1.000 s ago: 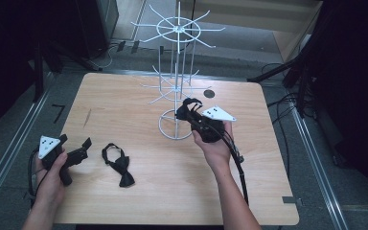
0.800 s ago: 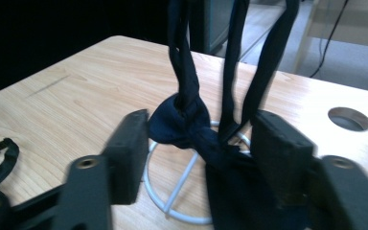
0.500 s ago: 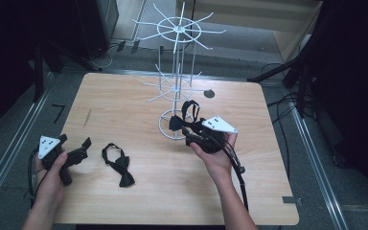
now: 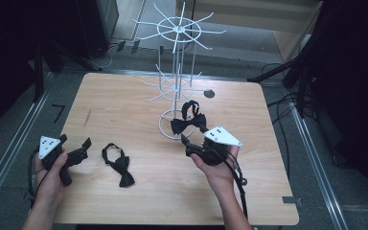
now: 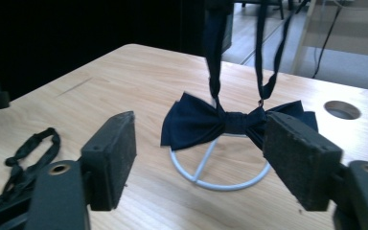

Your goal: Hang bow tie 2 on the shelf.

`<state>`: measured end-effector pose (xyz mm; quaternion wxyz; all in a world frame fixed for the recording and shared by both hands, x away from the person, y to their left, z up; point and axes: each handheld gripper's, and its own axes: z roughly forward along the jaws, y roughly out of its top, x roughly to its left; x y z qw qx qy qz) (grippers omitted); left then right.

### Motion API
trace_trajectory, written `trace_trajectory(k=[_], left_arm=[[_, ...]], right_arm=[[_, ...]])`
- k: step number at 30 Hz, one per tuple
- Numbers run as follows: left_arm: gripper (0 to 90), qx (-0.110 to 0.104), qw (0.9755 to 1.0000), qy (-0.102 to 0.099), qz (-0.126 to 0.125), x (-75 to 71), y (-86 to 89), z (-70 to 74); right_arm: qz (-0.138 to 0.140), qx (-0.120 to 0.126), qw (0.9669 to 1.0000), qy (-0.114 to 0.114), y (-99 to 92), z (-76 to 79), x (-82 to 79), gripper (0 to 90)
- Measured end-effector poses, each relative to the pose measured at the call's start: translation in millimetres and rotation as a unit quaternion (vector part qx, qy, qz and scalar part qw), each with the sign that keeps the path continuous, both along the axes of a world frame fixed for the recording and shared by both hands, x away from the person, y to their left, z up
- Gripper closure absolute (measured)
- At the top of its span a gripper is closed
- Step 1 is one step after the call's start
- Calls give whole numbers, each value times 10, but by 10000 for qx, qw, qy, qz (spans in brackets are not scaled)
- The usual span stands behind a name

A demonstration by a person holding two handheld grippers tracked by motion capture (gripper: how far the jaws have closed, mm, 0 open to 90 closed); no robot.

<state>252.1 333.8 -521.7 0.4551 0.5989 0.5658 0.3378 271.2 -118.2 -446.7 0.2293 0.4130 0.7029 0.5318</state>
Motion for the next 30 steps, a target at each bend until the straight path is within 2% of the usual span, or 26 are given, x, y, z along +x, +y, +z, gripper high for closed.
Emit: trace_trajectory(k=[6, 11, 24, 30], left_arm=[[72, -7, 10000, 12, -5, 0, 2, 0], [73, -15, 10000, 24, -19, 2, 6, 0], [73, -26, 10000, 28, -23, 1, 7, 0], [73, -24, 10000, 27, -36, 2, 8, 0]], right_arm=[[287, 0, 9996, -13, 148, -30, -94, 338], [483, 25, 9988, 95, 282, -98, -140, 365], [838, 12, 9958, 365, 653, -247, -184, 409], [997, -40, 9941, 417, 798, -293, -203, 415]])
